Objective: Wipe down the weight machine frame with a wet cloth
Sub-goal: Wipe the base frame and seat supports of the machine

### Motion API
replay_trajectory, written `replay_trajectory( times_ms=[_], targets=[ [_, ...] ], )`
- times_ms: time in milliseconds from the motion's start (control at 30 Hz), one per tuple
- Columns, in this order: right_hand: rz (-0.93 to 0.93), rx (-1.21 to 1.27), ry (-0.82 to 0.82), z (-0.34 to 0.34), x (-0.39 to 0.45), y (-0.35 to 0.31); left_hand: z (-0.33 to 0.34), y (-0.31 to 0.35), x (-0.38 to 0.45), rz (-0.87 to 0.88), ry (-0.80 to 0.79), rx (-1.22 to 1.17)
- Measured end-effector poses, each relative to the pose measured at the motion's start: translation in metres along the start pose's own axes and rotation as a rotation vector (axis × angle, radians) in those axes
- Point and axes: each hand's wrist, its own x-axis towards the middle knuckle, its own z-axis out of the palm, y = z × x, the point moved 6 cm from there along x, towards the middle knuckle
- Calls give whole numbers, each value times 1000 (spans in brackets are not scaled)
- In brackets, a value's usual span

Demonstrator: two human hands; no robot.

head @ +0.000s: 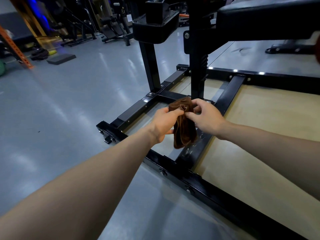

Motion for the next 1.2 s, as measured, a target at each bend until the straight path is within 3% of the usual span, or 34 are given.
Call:
replay_trajectory(
  times_ms=[167,300,433,600,733,867,1033,1200],
  targets=[
    [-218,-410,311,-3,-6,-18,5,5,3,54,103,-37],
    [-358,-451,363,3,-15,-26,20,8,-1,25,112,-191],
    [-436,-480,264,19,-23,-20,17,5,0,-8,91,-229],
    [-308,-440,16,29,-24,-2,2,-11,0,-118,207,-334],
    [-320,-674,62,42,-26,8,2,-9,1,-113,237,-422],
    [-357,-646,140,36,-19,11,6,-12,0,-154,255,-458],
    [-261,-593,-83,29,-6,15,-11,-13,3,-187,277,-286],
    [-198,-434,-139,17,3,18,-17,-13,2,-204,250,-334]
  ],
)
